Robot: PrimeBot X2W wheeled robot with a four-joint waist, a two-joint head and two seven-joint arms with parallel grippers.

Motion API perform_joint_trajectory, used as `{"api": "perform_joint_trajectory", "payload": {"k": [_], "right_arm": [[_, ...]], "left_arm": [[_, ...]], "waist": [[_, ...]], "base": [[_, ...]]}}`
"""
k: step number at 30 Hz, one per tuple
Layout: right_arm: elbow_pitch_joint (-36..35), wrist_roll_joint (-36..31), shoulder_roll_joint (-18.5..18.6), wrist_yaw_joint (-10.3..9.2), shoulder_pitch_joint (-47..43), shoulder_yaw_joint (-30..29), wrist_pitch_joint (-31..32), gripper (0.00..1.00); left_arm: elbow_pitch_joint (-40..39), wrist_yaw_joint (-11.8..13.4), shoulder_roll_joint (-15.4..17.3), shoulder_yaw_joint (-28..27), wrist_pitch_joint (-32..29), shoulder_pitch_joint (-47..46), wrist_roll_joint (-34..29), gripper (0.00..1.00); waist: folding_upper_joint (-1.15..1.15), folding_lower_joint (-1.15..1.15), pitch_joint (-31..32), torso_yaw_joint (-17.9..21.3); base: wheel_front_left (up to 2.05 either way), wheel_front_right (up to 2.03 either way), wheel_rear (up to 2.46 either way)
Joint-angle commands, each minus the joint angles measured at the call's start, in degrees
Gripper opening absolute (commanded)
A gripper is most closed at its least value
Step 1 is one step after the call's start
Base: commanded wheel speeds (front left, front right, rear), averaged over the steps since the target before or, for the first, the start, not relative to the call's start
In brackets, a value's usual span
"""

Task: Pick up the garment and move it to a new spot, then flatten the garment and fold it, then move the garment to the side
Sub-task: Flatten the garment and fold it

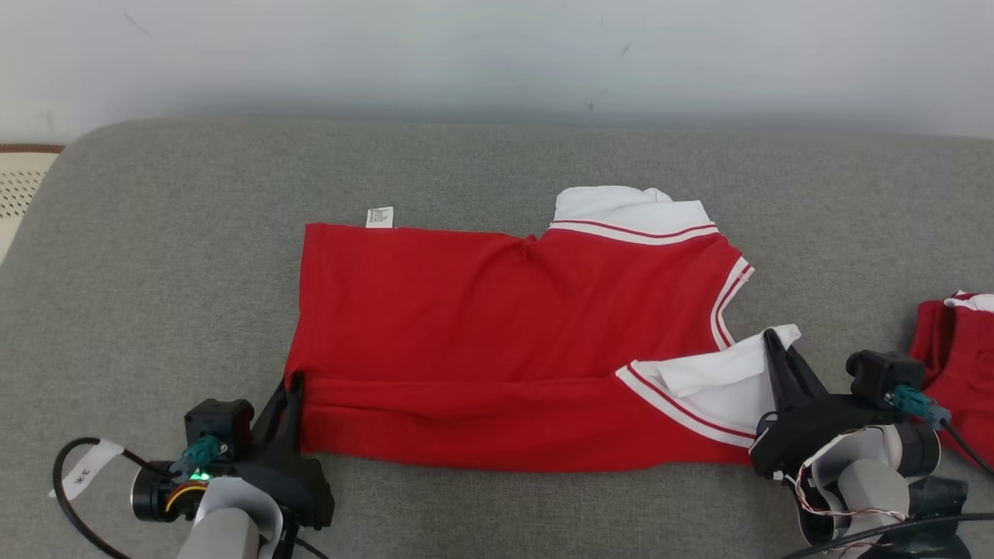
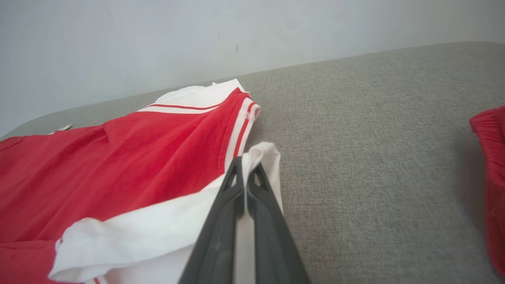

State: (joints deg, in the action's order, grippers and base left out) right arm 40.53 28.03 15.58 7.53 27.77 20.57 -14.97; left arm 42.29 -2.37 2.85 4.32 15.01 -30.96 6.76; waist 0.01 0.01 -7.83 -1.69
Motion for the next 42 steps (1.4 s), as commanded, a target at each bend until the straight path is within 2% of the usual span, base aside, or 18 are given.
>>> {"api": "perform_joint_trajectory", "payload": {"k": [1, 10, 11, 12, 13, 15, 16, 28, 42], "right_arm": [[0.41, -0.54, -0.28, -0.08, 0.67, -0.21, -0.27, 0.00], [1.62, -2.38, -1.69, -0.08, 2.96, -1.38, -0.28, 0.00], [1.64, -2.51, -1.84, -0.08, 3.21, -1.47, -0.28, 0.00], [1.59, -2.53, -2.00, -0.08, 3.42, -1.63, -0.28, 0.09], [1.59, -2.53, -2.00, -0.08, 3.42, -1.63, -0.28, 0.09], [1.21, -2.24, -2.33, -0.07, 3.52, -2.39, -0.28, 1.00], [1.13, -2.26, -2.45, -0.08, 3.34, -2.55, -0.28, 1.00], [-4.98, -6.75, -2.99, -0.07, -2.36, -8.19, -0.27, 1.00], [-6.24, -9.32, -4.31, -0.07, -11.57, -3.26, -0.27, 1.00]], "left_arm": [[0.59, 0.21, 0.12, -0.04, 0.21, -0.74, -0.49, 0.00], [2.31, 0.21, 0.12, -0.84, 0.21, -3.04, -1.11, 0.00], [2.36, 0.18, 0.11, -0.75, 0.21, -3.05, -1.11, 0.05], [2.39, 0.23, 0.11, -0.74, 0.21, -2.96, -1.03, 0.24], [2.39, 0.23, 0.11, -0.74, 0.21, -2.96, -1.03, 0.24], [2.59, 0.29, 0.12, -0.75, 0.21, -2.68, -0.85, 0.71], [2.54, 0.42, 0.12, -0.78, 0.21, -2.53, -0.57, 1.00], [-3.85, 2.66, 0.13, -1.18, 0.21, 4.44, 0.63, 1.00], [-8.14, 3.44, 0.12, -0.46, 0.21, 13.72, 3.66, 1.00]], "waist": [[-0.01, -0.01, -0.57, 0.25], [-0.01, -0.01, -2.09, 0.55], [-0.01, -0.01, -2.18, 0.54], [-0.01, -0.01, -2.27, 0.53], [-0.01, -0.01, -2.27, 0.53], [-0.01, -0.01, -2.37, 0.48], [-0.01, -0.01, -2.37, 0.44], [-0.01, -0.01, 0.80, 0.21], [-0.01, -0.01, 5.23, 0.27]], "base": [[0.00, 0.00, 0.00], [0.00, 0.00, 0.00], [0.00, 0.00, 0.00], [0.00, 0.00, 0.00], [0.00, 0.00, 0.00], [0.00, 0.00, 0.00], [0.00, 0.00, 0.00], [0.00, 0.00, 0.00], [0.00, 0.00, 0.00]]}}
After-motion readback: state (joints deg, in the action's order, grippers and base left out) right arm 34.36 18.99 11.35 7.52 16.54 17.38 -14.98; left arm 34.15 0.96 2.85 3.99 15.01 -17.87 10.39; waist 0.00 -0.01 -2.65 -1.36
